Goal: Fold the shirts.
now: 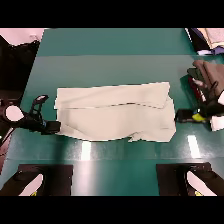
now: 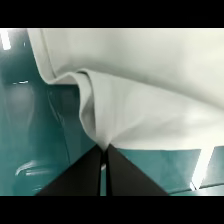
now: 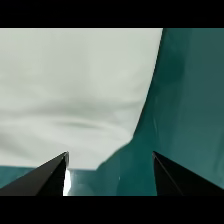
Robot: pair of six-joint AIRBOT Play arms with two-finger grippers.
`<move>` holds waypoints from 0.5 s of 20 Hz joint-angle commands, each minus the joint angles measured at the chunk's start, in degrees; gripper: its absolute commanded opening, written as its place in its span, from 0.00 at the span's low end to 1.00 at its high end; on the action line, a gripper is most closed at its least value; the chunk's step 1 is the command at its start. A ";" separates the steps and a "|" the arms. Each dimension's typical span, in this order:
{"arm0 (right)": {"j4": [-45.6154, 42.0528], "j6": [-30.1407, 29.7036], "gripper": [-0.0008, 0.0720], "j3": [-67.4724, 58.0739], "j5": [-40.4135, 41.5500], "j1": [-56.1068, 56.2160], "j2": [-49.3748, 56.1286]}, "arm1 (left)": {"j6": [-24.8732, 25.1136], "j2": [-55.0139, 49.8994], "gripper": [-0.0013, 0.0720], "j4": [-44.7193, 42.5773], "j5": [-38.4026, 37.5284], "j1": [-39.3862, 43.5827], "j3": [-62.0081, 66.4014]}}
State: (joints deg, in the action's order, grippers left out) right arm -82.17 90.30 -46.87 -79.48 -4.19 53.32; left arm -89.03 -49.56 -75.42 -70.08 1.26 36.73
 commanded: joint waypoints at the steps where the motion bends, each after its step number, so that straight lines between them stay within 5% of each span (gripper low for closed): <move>1: 0.48 0.42 0.84 9.90 -2.23 -0.02 -3.43 | 0.98 0.04 0.05 0.70 -0.28 0.00 1.79; 10: 9.25 0.94 0.79 18.58 7.43 0.02 0.72 | 0.98 0.04 0.05 0.87 -0.52 0.00 1.79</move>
State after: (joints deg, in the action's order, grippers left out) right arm -74.70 91.00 -29.78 -75.66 -4.19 51.75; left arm -88.12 -49.58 -74.59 -70.41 1.26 38.41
